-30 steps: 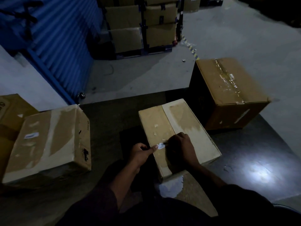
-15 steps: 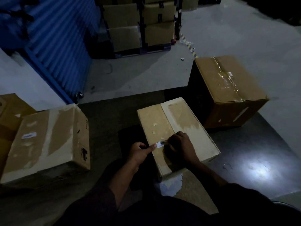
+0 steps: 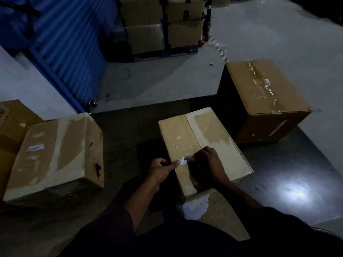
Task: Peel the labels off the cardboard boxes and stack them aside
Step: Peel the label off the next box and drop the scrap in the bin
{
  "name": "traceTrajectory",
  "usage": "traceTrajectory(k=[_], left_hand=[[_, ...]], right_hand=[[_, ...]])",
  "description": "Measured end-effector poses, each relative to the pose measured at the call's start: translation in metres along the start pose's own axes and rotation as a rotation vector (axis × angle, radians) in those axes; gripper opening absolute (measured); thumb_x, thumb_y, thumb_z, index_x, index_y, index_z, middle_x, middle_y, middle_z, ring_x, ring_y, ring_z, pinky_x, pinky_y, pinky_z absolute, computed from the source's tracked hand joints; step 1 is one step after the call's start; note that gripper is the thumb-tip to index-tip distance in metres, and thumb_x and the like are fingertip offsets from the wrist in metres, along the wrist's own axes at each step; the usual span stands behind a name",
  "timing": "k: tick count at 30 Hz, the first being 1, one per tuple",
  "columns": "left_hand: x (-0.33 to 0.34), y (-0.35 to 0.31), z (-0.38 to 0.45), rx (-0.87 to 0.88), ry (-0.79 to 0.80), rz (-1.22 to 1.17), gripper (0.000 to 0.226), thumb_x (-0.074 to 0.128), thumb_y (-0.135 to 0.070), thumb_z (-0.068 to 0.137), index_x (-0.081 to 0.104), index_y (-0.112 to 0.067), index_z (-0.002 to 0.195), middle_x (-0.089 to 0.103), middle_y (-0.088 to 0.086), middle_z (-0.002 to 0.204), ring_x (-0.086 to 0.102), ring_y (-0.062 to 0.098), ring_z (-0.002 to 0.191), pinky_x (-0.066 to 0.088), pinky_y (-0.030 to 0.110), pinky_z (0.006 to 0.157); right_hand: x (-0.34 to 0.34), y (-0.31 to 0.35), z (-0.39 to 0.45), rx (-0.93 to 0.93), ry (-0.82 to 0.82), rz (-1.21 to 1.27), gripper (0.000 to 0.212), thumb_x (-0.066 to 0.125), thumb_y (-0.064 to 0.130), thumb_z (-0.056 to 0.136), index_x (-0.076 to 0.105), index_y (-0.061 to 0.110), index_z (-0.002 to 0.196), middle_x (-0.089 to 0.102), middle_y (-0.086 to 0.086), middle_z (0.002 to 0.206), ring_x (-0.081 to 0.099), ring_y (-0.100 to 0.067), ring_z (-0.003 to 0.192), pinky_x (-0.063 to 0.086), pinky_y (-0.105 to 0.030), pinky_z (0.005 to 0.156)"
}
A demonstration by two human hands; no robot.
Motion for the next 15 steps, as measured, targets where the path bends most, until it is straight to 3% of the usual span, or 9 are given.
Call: traceTrajectory(k=[3,10,12,15], left_hand=[[0.000,0.002,0.002,-0.006,0.005,-0.005,0.040,0.085,-0.043,0.073,0.062,-0.014,0.088,0.062,-0.002,0.073,0.054,0.010,0.060,0.039,0.022,0.050],[0.001,0.007,0.006,-0.006,-0.004,0.003,0.044,0.086,-0.047,0.070,0.062,-0.015,0.089,0.063,-0.001,0.077,0.054,0.010,0.063,0.040,0.023,0.053],[0.001,0.006,0.007,-0.007,-0.007,0.004,0.045,0.085,-0.047,0.070,0.062,-0.015,0.090,0.064,0.000,0.080,0.055,0.011,0.064,0.040,0.023,0.054],[0.001,0.006,0.006,-0.011,-0.004,0.003,0.040,0.085,-0.046,0.072,0.062,-0.016,0.085,0.062,-0.001,0.074,0.053,0.011,0.062,0.038,0.023,0.053]], right_hand=[[0.001,-0.003,-0.001,0.047,0.004,0.084,0.017,0.061,0.034,0.090,0.068,0.019,0.087,0.059,0.001,0.086,0.051,-0.021,0.085,0.030,-0.025,0.070],[-0.005,0.007,-0.002,-0.020,-0.010,0.005,0.012,0.075,0.027,0.078,0.070,0.017,0.077,0.060,-0.001,0.077,0.052,-0.020,0.077,0.037,-0.029,0.064],[-0.002,0.002,0.000,0.008,0.015,0.012,0.018,0.073,0.036,0.080,0.069,0.019,0.076,0.058,-0.002,0.079,0.053,-0.022,0.076,0.039,-0.031,0.063],[0.001,0.000,0.002,0.015,0.021,0.020,0.044,0.053,0.057,0.082,0.064,0.016,0.073,0.057,-0.005,0.079,0.051,-0.023,0.074,0.039,-0.035,0.063]])
Point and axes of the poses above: each hand's wrist, its own z-axis towards the middle knuckle, its own x-axis out of the palm, y = z × x, the point moved 2 cm from there along z, towards the middle knuckle
